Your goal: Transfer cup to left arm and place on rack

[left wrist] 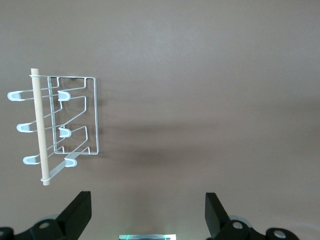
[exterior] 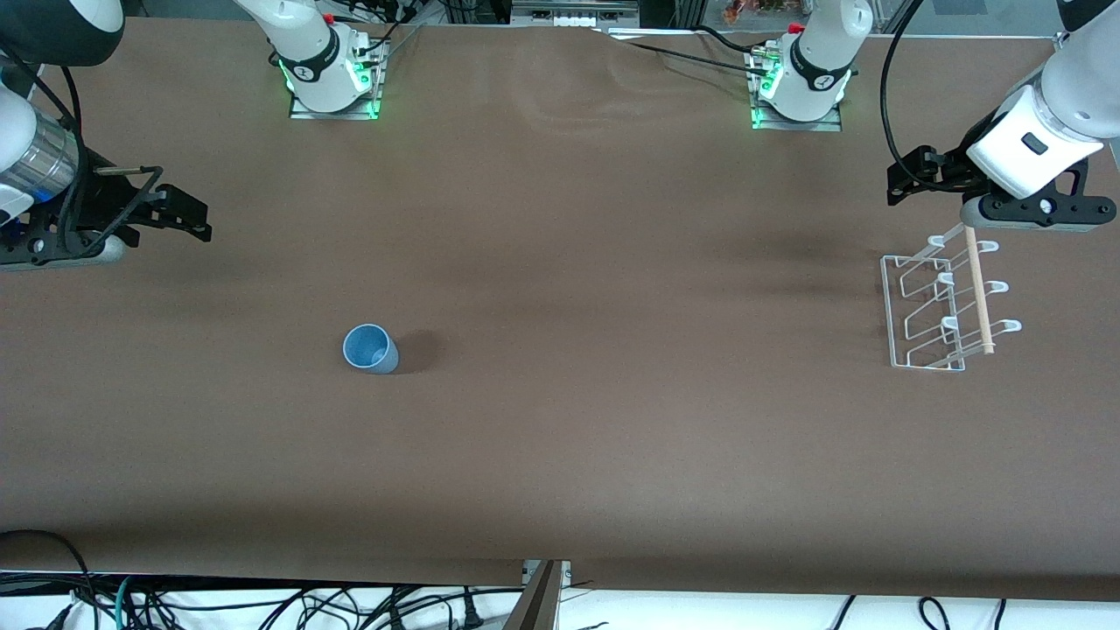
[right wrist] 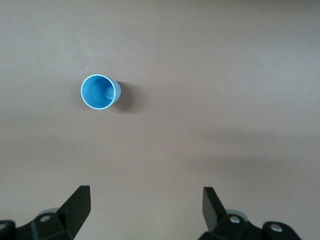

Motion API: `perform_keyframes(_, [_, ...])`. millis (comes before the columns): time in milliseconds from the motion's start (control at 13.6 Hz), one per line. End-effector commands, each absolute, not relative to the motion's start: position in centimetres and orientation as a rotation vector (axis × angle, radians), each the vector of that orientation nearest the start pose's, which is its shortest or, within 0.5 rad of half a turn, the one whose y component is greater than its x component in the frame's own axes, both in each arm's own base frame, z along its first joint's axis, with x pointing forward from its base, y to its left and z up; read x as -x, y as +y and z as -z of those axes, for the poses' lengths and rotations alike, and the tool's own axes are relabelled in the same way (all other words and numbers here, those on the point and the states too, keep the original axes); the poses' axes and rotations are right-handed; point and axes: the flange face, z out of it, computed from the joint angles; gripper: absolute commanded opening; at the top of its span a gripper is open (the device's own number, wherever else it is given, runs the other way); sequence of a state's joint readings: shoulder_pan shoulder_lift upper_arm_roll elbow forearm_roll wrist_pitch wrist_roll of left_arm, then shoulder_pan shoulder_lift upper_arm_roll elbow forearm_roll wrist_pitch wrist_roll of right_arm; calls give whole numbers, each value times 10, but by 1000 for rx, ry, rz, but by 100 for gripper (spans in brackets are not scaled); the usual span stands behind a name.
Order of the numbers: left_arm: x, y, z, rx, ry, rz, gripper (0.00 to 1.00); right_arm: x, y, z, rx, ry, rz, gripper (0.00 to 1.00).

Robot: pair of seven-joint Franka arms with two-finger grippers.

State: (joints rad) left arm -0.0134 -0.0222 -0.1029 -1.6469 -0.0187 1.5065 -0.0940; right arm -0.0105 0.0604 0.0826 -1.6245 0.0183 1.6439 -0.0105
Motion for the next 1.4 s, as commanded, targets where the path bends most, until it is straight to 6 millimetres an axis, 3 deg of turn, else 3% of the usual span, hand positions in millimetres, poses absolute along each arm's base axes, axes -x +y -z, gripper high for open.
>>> perform_keyframes(0, [-534, -67, -600, 3142, 32, -186, 100, -577, 44, -576, 3129, -153, -24, 99])
perform_keyframes(1327, [-534, -66, -600, 3144, 27, -186, 100, -580, 44, -578, 3126, -159, 5, 99])
